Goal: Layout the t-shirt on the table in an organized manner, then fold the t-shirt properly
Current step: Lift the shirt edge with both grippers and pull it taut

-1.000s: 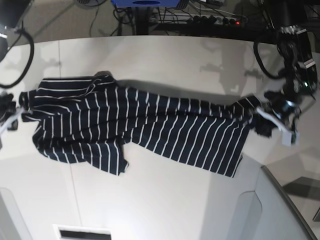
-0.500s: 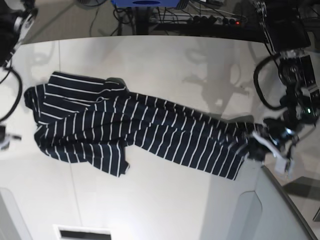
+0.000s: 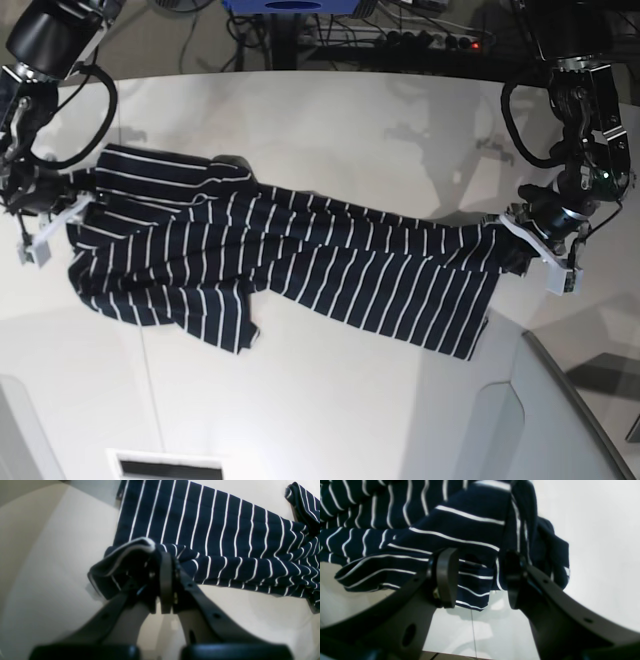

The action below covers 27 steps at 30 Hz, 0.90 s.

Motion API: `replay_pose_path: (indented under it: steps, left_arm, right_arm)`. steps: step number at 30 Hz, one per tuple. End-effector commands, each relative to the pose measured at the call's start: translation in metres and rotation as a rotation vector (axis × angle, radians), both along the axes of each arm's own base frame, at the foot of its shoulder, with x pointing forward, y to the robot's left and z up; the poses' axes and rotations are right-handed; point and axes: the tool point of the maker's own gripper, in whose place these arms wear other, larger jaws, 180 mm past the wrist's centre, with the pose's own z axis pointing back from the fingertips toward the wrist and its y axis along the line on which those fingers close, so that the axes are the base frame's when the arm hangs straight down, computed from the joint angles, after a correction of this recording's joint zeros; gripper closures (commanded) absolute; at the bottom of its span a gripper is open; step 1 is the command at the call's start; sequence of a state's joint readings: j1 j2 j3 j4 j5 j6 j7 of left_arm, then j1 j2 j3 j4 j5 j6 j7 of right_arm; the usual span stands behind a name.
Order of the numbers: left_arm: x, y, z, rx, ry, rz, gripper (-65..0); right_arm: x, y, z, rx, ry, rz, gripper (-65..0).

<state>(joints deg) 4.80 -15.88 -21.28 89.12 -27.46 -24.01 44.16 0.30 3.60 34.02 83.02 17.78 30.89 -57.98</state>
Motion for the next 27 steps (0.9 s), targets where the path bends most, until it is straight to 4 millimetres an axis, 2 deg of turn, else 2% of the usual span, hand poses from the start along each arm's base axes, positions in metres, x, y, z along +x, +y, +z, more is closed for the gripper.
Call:
replay_pose_path:
  steps: [1, 5, 16, 22, 23, 25, 27]
  left_arm:
    - [0.01, 0.005, 0.016, 0.005, -0.055, 0.001, 0.0]
    - [0.009, 0.003, 0.015, 0.004, -0.052, -0.003, 0.0]
    - [0.009, 0.005, 0.015, 0.005, -0.051, 0.001, 0.0]
    - [0.009, 0.005, 0.014, 0.004, -0.048, 0.001, 0.0]
    - [0.009, 0.005, 0.014, 0.004, -0.048, 0.001, 0.0]
    - [0.009, 0.005, 0.014, 0.004, -0.048, 0.001, 0.0]
    - [0.009, 0.005, 0.014, 0.004, -0.048, 0.001, 0.0]
  right_arm:
    - [0.016, -0.003, 0.013, -0.002, -0.062, -0.003, -27.2]
    - [0.016, -0.001, 0.011, 0.005, -0.065, -0.002, -27.2]
    - [0.013, 0.002, -0.02, 0.079, -0.018, -0.033, -27.8]
    - [0.012, 0.005, -0.021, 0.085, -0.002, -0.022, -26.9]
    - [0.012, 0.006, -0.021, 0.085, -0.004, -0.012, -25.7]
    - [0.012, 0.012, -0.021, 0.091, -0.01, 0.029, -18.6]
    - [0.013, 0.017, -0.019, 0.093, -0.021, 0.065, -6.0]
